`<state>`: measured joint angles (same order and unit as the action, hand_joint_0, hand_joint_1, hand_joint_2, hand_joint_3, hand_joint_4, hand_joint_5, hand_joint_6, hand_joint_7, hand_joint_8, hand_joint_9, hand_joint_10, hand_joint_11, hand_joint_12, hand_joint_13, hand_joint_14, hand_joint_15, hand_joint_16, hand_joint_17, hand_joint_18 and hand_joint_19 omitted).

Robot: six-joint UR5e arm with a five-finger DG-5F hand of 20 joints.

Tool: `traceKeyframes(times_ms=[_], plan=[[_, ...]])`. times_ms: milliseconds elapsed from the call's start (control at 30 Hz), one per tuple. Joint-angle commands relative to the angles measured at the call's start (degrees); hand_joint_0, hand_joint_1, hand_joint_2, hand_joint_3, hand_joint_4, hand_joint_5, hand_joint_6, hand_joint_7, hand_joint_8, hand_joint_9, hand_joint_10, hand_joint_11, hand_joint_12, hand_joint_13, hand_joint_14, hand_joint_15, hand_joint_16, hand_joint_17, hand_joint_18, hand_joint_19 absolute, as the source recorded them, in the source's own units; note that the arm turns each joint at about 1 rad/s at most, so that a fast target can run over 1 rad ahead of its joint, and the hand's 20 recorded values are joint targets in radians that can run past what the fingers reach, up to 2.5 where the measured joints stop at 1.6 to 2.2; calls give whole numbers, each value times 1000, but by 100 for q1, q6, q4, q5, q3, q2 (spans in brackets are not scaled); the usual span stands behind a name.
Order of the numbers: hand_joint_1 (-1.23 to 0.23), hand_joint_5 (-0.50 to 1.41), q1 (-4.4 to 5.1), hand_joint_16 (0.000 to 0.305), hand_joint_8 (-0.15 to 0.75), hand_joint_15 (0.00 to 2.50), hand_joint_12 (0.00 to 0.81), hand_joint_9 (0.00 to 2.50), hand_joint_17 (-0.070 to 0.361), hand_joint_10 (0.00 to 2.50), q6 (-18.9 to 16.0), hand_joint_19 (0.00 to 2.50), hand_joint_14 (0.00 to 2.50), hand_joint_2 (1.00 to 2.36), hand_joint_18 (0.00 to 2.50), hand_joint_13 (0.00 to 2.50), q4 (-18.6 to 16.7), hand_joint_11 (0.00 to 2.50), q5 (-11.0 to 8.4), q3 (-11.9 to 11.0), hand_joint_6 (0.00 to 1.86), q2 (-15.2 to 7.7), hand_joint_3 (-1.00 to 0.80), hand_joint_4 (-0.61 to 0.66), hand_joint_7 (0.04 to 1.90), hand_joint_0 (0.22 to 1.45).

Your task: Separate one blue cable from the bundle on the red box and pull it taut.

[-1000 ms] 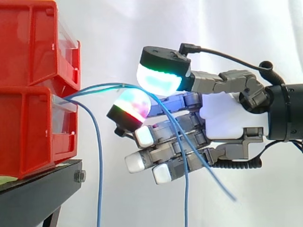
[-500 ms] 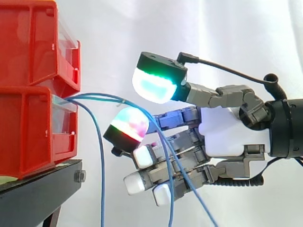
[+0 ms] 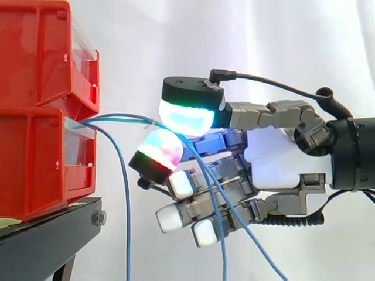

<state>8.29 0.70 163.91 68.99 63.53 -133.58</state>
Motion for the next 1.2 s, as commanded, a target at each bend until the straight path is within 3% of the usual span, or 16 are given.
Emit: traceKeyframes(times_ms=[0, 100, 167, 300, 433, 500, 567, 700, 933, 1000, 1167], plan=[[-729, -33, -11, 56, 414, 379, 453, 1090, 125, 12, 1, 429, 10, 1017, 998, 930, 79, 579, 0, -112, 648, 7, -121, 143, 1241, 571], [-776, -49, -20, 57, 400, 384, 454, 1031, 128, 13, 1, 430, 12, 1016, 1001, 908, 211, 577, 0, -191, 672, 7, -81, 148, 1190, 571], [-809, -72, -38, 58, 392, 388, 455, 975, 131, 14, -8, 425, 12, 1015, 982, 872, 580, 575, 18, -385, 701, 7, -66, 151, 1135, 569], [-839, -108, -38, 59, 394, 393, 458, 944, 134, 11, -8, 421, 10, 1013, 967, 851, 853, 581, 27, -473, 755, 7, -110, 175, 1089, 543], [-802, -109, -38, 53, 376, 400, 426, 948, 119, 13, -8, 469, 13, 1008, 905, 832, 897, 586, 27, -473, 755, 7, -379, 163, 1095, 508], [-728, -96, -47, 53, 381, 400, 428, 989, 120, 15, -8, 472, 11, 1005, 925, 858, 897, 587, 9, -473, 745, 7, -424, 167, 1114, 504], [-529, -85, -47, 52, 389, 396, 427, 1058, 118, 14, -8, 493, 11, 1004, 945, 888, 897, 594, 9, -481, 730, 7, -440, 162, 1137, 523], [-434, -77, -47, 52, 391, 410, 429, 1090, 118, 16, -8, 497, 12, 1003, 953, 907, 923, 597, 0, -534, 712, 7, -451, 162, 1155, 537], [-737, -75, -47, 49, 392, 410, 423, 1112, 110, 17, -8, 483, 12, 1013, 966, 941, 923, 630, 0, -543, 723, 7, -308, 146, 1235, 582], [-794, -98, -47, 49, 394, 419, 427, 1092, 110, 17, -8, 483, 12, 1016, 971, 943, 923, 645, 0, -543, 776, 7, -246, 147, 1164, 577], [-906, -149, -47, 49, 378, 423, 425, 1017, 111, 17, -8, 465, 13, 1023, 975, 921, 923, 656, 0, -543, 865, 7, -115, 18, 1164, 612]])
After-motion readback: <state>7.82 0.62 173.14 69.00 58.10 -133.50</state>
